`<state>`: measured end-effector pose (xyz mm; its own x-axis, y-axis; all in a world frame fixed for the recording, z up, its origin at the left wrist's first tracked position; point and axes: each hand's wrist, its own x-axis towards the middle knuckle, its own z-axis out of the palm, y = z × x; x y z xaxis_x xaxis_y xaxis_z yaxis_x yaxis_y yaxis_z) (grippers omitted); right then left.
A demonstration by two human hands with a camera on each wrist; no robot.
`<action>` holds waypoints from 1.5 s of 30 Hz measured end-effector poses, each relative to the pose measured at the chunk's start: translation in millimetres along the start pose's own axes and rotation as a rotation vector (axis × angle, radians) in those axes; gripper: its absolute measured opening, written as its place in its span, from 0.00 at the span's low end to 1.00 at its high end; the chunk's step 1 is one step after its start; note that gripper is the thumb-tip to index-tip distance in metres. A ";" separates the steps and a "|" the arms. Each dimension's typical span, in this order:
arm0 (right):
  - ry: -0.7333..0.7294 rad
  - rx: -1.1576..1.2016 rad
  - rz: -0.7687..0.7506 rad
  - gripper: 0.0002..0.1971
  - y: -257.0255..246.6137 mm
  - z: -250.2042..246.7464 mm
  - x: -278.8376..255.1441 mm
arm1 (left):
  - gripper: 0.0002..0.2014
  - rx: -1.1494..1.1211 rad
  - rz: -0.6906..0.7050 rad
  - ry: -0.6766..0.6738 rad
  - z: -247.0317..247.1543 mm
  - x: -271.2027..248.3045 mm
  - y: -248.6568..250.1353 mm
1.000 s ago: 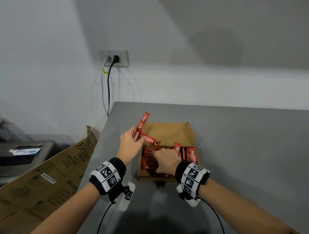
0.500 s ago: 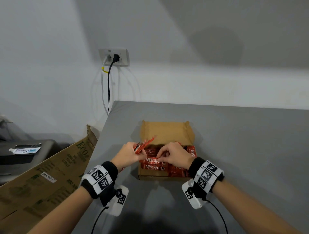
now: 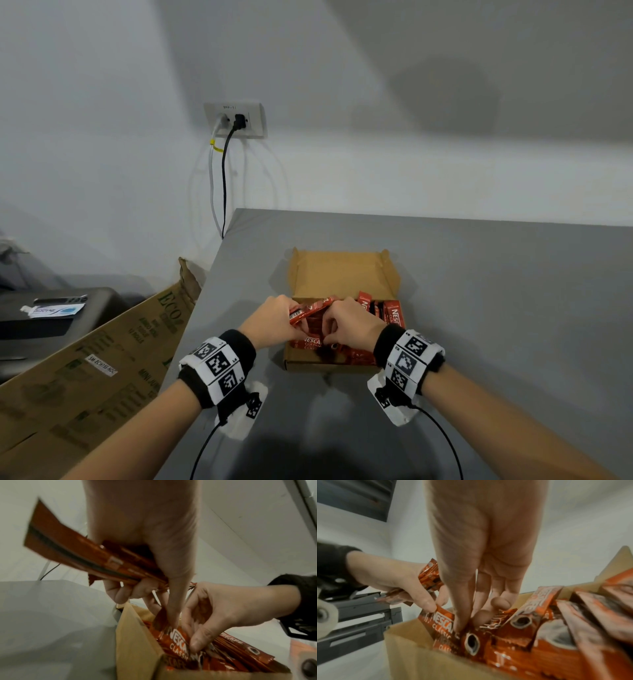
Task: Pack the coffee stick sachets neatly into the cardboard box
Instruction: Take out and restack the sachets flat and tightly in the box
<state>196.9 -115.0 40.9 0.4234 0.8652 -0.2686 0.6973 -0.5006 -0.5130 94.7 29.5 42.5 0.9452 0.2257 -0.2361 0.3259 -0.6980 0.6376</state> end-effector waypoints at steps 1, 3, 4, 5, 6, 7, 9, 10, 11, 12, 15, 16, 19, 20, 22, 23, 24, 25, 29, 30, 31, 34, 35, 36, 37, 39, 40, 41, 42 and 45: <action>-0.010 -0.032 -0.001 0.06 0.3 0.1 -0.3 | 0.05 0.036 0.003 -0.005 2.1 0.4 1.0; -0.026 -0.083 -0.008 0.05 0.1 1.1 -1.5 | 0.08 0.136 0.007 -0.016 7.9 1.7 0.7; -0.031 -0.102 -0.013 0.05 -0.2 2.2 -2.6 | 0.10 0.191 0.005 -0.023 11.3 2.7 -0.5; -0.035 -0.115 -0.020 0.05 -0.5 3.4 -3.7 | 0.11 0.236 -0.002 -0.026 14.8 3.8 -2.4; -0.041 -0.126 -0.028 0.05 -0.6 4.8 -4.8 | 0.12 0.268 -0.011 -0.024 18.2 5.2 -4.7; -0.047 -0.137 -0.037 0.05 -0.7 5.7 -5.5 | 0.13 0.290 -0.020 -0.017 21.1 6.1 -6.9; -0.056 -0.169 -0.045 0.06 -0.5 7.2 -5.5 | 0.12 0.322 -0.034 -0.006 24.2 7.5 -9.8; -0.060 -0.187 -0.045 0.07 -0.2 7.7 -5.5 | 0.11 0.331 -0.041 -0.003 24.9 7.6 -10.0; -0.062 -0.202 -0.044 0.07 0.1 7.8 -5.1 | 0.10 0.334 -0.046 -0.001 25.4 7.7 -10.0; -0.061 -0.213 -0.043 0.07 0.4 8.1 -4.8 | 0.09 0.332 -0.048 0.000 25.9 7.7 -10.2; -0.051 -0.243 -0.045 0.06 1.1 9.6 -4.0 | 0.07 0.337 -0.048 0.001 27.7 7.8 -11.0; -0.048 -0.252 -0.045 0.06 1.5 9.9 -4.1 | 0.06 0.344 -0.045 -0.001 28.4 8.2 -11.3; -0.038 -0.282 -0.047 0.05 3.1 11.3 -4.2 | 0.08 0.349 -0.035 -0.010 29.8 9.0 -12.8; -0.032 -0.292 -0.049 0.04 3.8 11.9 -3.9 | 0.08 0.341 -0.036 -0.012 30.0 9.5 -13.8; -0.015 -0.316 -0.046 0.05 4.1 12.9 -3.0 | 0.07 0.334 -0.039 -0.013 30.3 10.4 -15.1; -0.007 -0.327 -0.045 0.05 4.1 13.1 -2.7 | 0.07 0.334 -0.038 -0.011 29.9 10.8 -15.0; 0.001 -0.334 -0.043 0.05 4.2 13.2 -2.7 | 0.06 0.333 -0.036 -0.005 29.7 11.0 -15.1; 0.008 -0.339 -0.042 0.05 4.2 13.1 -2.7 | 0.06 0.332 -0.033 0.002 29.3 11.0 -14.7; 0.020 -0.304 -0.038 0.04 5.6 11.3 -3.2 | 0.03 0.338 -0.030 0.028 28.1 9.9 -13.5; 0.013 -0.288 -0.032 0.04 6.7 10.2 -3.6 | 0.03 0.333 -0.030 0.028 28.4 9.5 -13.5; 0.002 -0.277 -0.029 0.06 7.8 9.0 -3.7 | 0.04 0.325 -0.030 0.027 29.0 9.3 -13.8; -0.023 -0.287 -0.035 0.06 9.4 6.6 -4.8 | 0.06 0.303 -0.031 0.029 30.3 9.3 -14.7; -0.024 -0.299 -0.038 0.06 9.3 6.7 -4.9 | 0.06 0.305 -0.031 0.031 30.1 9.3 -15.0; -0.022 -0.315 -0.042 0.05 8.8 7.2 -4.9 | 0.06 0.308 -0.032 0.031 30.1 9.4 -15.2; -0.017 -0.332 -0.044 0.05 8.1 7.6 -4.9 | 0.06 0.310 -0.031 0.031 29.9 9.4 -15.1; -0.002 -0.364 -0.049 0.04 6.3 8.2 -4.9 | 0.07 0.311 -0.026 0.030 29.2 8.5 -14.1; 0.002 -0.373 -0.051 0.04 5.9 8.4 -4.7 | 0.07 0.311 -0.022 0.031 28.6 7.7 -13.2; 0.002 -0.375 -0.051 0.04 6.1 8.3 -4.7 | 0.07 0.308 -0.020 0.032 28.2 6.9 -12.4; 0.004 -0.371 -0.051 0.04 6.9 8.2 -4.7 | 0.07 0.300 -0.017 0.035 27.4 6.1 -11.6; 0.008 -0.347 -0.059 0.01 10.4 8.0 -4.5 | 0.02 0.238 0.014 0.088 24.1 3.3 -10.3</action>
<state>197.6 -123.8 30.2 0.3806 0.8932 -0.2395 0.8750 -0.4317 -0.2193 94.0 21.0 17.5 0.9512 0.2656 -0.1569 0.3082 -0.8393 0.4478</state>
